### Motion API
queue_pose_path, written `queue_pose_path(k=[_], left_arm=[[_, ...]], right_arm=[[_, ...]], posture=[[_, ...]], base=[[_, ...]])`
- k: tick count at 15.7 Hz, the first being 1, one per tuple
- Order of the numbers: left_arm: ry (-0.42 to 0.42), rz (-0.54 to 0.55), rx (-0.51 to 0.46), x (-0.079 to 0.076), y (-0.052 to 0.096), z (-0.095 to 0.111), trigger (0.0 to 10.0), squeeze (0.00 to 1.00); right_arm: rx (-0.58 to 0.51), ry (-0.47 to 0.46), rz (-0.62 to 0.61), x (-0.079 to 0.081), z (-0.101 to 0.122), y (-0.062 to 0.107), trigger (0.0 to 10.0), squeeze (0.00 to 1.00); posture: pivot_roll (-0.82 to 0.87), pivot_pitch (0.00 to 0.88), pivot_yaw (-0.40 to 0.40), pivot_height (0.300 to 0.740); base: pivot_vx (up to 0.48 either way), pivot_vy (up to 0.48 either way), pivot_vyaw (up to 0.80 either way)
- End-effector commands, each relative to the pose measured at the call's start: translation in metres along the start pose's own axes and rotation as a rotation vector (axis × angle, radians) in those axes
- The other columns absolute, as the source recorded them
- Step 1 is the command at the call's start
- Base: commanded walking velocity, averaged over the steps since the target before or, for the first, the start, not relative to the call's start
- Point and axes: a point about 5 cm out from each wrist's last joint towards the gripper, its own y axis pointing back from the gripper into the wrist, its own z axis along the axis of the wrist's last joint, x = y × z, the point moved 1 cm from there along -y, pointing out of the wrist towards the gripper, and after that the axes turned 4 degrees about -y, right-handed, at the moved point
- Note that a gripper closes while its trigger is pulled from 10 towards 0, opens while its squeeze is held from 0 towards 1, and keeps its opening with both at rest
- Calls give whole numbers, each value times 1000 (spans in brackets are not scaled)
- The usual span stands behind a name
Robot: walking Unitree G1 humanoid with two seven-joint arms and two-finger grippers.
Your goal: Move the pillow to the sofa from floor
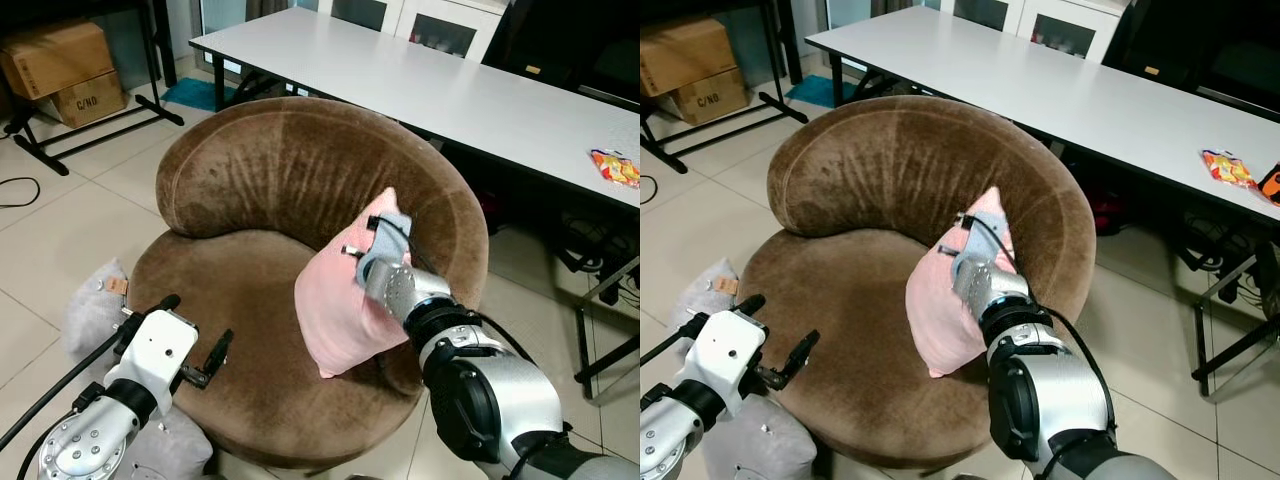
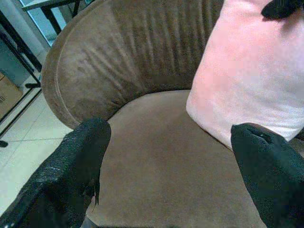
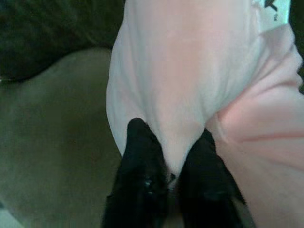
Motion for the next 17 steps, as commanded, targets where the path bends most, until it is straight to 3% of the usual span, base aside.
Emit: queue_pose_path(k=[1,4,7,9,10,11,12,13,14,16,17], left_arm=[[-1,-13,-18,-2,0,5,10000,373],[-4,-8,-16,-3,-1,5,10000,373],[-10,44,-32,3,-6,7,10000,369],[101,229,-73,16,-16,15,10000,349],[175,296,-69,17,-18,14,10000,290],[193,317,-66,13,-20,13,10000,114],[178,323,-57,11,-21,11,10000,78],[177,334,-41,9,-22,8,10000,4],[174,342,-37,8,-22,7,10000,0],[159,351,-56,6,-20,9,10000,0],[143,350,-57,3,-17,8,10000,0]], right_arm=[[-28,9,24,9,7,2,10000,1000],[-159,-55,54,8,42,6,10000,1000],[-311,-41,139,6,84,16,10000,1000],[-402,118,299,4,100,23,10000,1000],[-425,241,387,-9,89,28,10000,0],[-474,311,427,-25,72,47,10000,0],[-517,342,421,-34,62,57,10000,0],[-564,439,338,-49,43,63,10000,0],[-593,512,283,-60,30,68,10000,0],[-489,509,239,-71,6,79,10000,0],[-478,552,224,-71,5,79,10000,0]], posture=[[96,0,-168,740],[92,0,-170,740],[86,0,-169,740],[78,0,-177,740],[61,0,-176,740],[57,0,-182,740],[54,0,-181,740],[34,0,-176,740],[26,0,-171,740],[18,0,-162,740],[19,0,-163,740]], base=[[0,0,0],[0,0,0],[0,0,0],[0,0,0],[0,0,0],[0,0,0],[0,0,0],[0,0,0],[-240,0,0],[-244,0,0],[-244,0,0]])
